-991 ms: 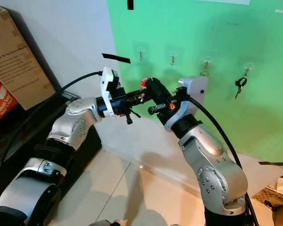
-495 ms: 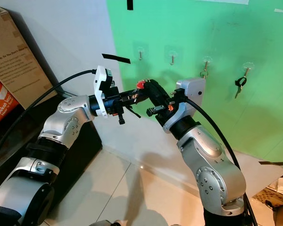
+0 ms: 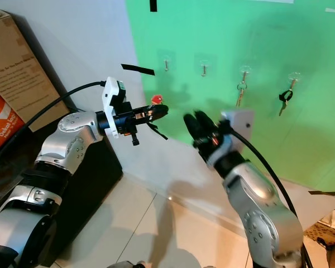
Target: Hang keys on a hook
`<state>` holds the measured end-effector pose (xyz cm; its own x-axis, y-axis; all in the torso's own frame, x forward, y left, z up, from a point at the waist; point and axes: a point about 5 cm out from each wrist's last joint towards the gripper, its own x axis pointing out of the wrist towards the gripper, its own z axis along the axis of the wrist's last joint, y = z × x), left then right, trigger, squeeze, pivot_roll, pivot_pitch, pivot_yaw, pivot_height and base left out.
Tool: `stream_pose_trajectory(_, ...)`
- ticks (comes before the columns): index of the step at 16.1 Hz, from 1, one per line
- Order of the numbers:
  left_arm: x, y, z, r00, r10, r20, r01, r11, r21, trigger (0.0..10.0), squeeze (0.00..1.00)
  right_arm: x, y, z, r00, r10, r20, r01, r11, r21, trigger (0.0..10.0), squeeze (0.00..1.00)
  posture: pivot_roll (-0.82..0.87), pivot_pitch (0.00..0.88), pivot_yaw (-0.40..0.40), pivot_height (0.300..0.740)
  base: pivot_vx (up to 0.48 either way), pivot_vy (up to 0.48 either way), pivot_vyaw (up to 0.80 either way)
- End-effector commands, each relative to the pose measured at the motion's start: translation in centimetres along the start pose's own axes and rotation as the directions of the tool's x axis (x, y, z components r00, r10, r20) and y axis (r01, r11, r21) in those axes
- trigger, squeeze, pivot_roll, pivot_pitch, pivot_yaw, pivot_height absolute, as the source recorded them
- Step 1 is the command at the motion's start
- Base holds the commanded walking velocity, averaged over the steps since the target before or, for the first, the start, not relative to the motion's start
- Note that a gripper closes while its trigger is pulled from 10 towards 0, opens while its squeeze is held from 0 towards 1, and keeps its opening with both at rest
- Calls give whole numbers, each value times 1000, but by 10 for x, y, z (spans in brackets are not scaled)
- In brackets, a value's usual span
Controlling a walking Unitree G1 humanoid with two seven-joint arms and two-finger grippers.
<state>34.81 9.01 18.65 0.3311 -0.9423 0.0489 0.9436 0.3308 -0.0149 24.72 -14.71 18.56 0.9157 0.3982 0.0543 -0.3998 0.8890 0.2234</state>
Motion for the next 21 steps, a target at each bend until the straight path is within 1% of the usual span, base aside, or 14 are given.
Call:
stream_pose_trajectory(1,-5,1,-4,999,17,-28,-17,1000,-2,0,0,-2,-2,0,1000,-16,-2,16,1000,-14,10000,1000,-146,0,170,740,0,0,0)
stream_pose_trajectory(5,-16,3,-31,973,129,-189,-125,992,32,0,0,-12,-25,-18,963,-263,-62,255,961,-110,10000,1000,-151,0,178,740,0,0,0)
stream_pose_trajectory(6,-35,4,-59,888,206,-412,-168,977,129,0,0,-21,-41,-36,882,-457,-117,439,886,-150,10000,1000,-159,0,191,740,0,0,0)
stream_pose_trajectory(7,-47,3,-71,828,227,-513,-147,971,191,0,0,-24,-45,-43,854,-500,-141,476,862,-172,10000,1000,-164,0,195,740,0,0,0)
stream_pose_trajectory(9,-60,4,-80,780,241,-578,-145,967,207,0,0,-28,-42,-47,847,-509,-154,482,857,-181,10000,1000,-181,0,203,740,0,0,0)
stream_pose_trajectory(11,-59,4,-79,795,242,-556,-163,968,188,0,0,-29,-40,-48,851,-503,-154,476,861,-180,10000,1000,-190,0,207,740,0,0,0)
stream_pose_trajectory(12,-53,4,-73,839,284,-465,-250,959,134,0,0,-31,-37,-50,851,-500,-159,470,861,-192,10000,1000,-191,0,204,740,0,0,0)
stream_pose_trajectory(13,-51,4,-70,854,361,-375,-334,932,138,7765,0,-32,-38,-55,847,-508,-157,472,854,-218,10000,1000,-187,0,203,740,0,0,0)
stream_pose_trajectory(14,-51,3,-70,845,408,-344,-382,913,144,10000,0,-33,-39,-57,840,-521,-151,485,846,-219,10000,1000,-176,0,197,740,0,0,0)
stream_pose_trajectory(16,-54,-1,-76,810,476,-342,-483,873,72,10000,0,-35,-45,-61,796,-591,-133,571,805,-160,10000,1000,-165,0,189,740,0,0,0)
stream_pose_trajectory(17,-56,-3,-75,810,494,-315,-497,864,76,10000,0,-35,-47,-60,785,-607,-127,590,794,-150,10000,882,-154,0,181,740,0,0,0)
stream_pose_trajectory(18,-65,-1,-72,753,614,-238,-613,785,87,10000,0,-37,-51,-61,761,-636,-126,619,771,-151,10000,0,-143,0,179,740,0,0,0)
stream_pose_trajectory(19,-73,0,-72,689,700,-185,-699,710,86,10000,0,-38,-53,-64,747,-652,-133,633,758,-160,10000,0,-150,0,180,740,0,0,0)
stream_pose_trajectory(21,-76,-2,-71,633,765,-122,-757,644,113,10000,0,-39,-52,-66,747,-651,-134,627,758,-181,10000,0,-164,0,178,740,0,0,0)
